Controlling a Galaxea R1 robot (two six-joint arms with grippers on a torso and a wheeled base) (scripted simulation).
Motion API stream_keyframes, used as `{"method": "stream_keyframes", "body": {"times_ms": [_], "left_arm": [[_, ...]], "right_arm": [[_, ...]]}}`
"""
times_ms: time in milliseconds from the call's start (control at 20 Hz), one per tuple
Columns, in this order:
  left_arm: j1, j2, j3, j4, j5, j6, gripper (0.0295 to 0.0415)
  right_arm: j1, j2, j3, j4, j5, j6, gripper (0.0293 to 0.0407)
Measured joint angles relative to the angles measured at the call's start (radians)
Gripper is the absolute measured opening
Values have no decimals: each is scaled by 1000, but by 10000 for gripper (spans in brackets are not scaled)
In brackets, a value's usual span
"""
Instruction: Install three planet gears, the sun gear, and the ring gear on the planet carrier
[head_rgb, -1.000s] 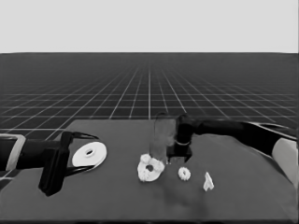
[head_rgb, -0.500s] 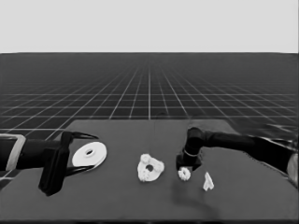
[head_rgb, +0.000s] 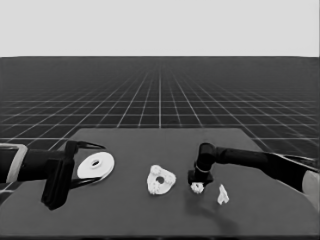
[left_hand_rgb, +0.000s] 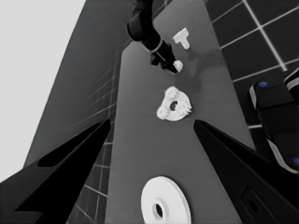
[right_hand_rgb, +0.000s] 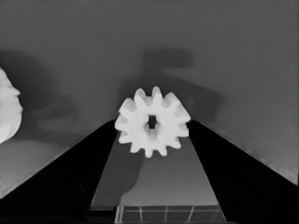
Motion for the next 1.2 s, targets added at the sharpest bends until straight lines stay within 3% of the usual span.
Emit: {"method": "stream_keyframes", "body": {"times_ms": [50, 400, 550, 900, 1050, 1200], "left_arm": [[0, 0, 0, 0, 0, 0, 385], [0, 0, 0, 0, 0, 0, 385], [0, 0, 0, 0, 0, 0, 385], [0, 0, 0, 0, 0, 0, 385], [0, 0, 0, 0, 0, 0, 385], [0, 0, 0, 0, 0, 0, 385]], "right_arm": [[0, 0, 0, 0, 0, 0, 310], [0, 0, 0, 0, 0, 0, 310], [166, -40, 117, 151, -74, 58, 310], [213, -43, 125, 196, -86, 62, 310], [224, 382, -185, 204, -108, 182, 310], [226, 489, -320, 207, -103, 146, 310]]}}
